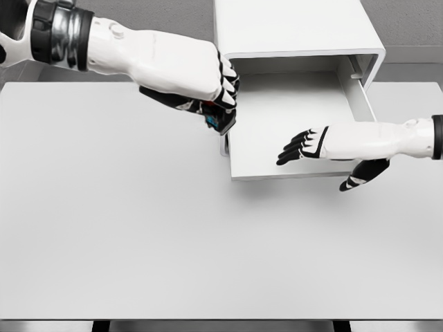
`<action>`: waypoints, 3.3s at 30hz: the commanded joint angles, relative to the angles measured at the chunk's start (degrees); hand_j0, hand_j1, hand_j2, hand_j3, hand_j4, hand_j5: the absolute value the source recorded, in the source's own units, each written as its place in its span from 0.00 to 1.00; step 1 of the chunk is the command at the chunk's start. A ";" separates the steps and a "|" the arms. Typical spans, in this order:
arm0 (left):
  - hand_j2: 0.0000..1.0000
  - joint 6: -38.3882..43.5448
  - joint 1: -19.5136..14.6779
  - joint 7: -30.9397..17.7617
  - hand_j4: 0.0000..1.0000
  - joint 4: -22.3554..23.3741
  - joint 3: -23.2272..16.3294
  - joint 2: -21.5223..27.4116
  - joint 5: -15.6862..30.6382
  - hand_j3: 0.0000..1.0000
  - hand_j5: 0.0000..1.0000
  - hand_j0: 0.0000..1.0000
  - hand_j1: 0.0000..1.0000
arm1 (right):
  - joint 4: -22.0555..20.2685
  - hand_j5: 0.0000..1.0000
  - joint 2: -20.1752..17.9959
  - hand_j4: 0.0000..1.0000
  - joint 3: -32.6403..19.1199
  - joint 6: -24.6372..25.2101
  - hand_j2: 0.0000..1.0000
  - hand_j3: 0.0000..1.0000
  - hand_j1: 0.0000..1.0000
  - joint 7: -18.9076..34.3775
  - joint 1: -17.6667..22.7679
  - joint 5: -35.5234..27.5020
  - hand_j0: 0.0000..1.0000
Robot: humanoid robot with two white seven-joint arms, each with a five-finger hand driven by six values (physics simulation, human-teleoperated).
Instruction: Slide open multi-storey tabletop storage cabinets and put open load switch and slide close multi-storey tabletop storage cabinets
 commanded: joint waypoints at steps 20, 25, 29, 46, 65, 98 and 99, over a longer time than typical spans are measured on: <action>0.41 0.16 -0.26 -0.11 0.41 15.61 -3.35 -15.08 -3.59 0.41 0.41 0.41 0.41 | -0.10 1.00 -1.13 1.00 -0.12 0.14 1.00 1.00 1.00 -0.02 0.35 -0.40 1.00; 0.42 0.16 -0.09 -0.11 0.42 18.25 -3.71 -17.10 -4.38 0.42 0.42 0.42 0.42 | -0.10 1.00 -1.13 1.00 -0.12 0.14 1.00 1.00 1.00 -0.02 0.26 -0.40 1.00; 0.42 0.16 0.09 -0.02 0.42 20.01 -3.71 -18.15 -5.09 0.42 0.42 0.42 0.42 | -0.10 1.00 -1.05 1.00 -0.12 0.14 1.00 1.00 1.00 -0.02 0.35 -0.40 1.00; 0.83 0.16 0.00 0.06 0.83 23.96 -4.94 -20.97 -5.61 0.83 0.83 0.83 0.83 | -0.10 1.00 -1.04 1.00 -0.21 0.14 1.00 1.00 1.00 -0.02 0.53 -0.40 1.00; 1.00 0.16 2.63 1.56 1.00 -2.58 4.02 3.37 3.61 1.00 1.00 1.00 1.00 | -0.10 1.00 -0.78 1.00 -0.21 0.14 1.00 1.00 1.00 -1.25 0.53 -0.40 1.00; 1.00 0.16 53.08 0.50 1.00 13.59 34.35 11.46 8.18 1.00 1.00 1.00 1.00 | 5.35 1.00 3.17 1.00 -0.56 0.14 1.00 1.00 1.00 0.33 -0.09 0.04 1.00; 1.00 0.16 53.35 0.50 1.00 14.03 34.35 11.38 8.27 1.00 1.00 1.00 1.00 | 5.35 1.00 3.26 1.00 -0.56 0.14 1.00 1.00 1.00 0.33 -0.09 0.04 1.00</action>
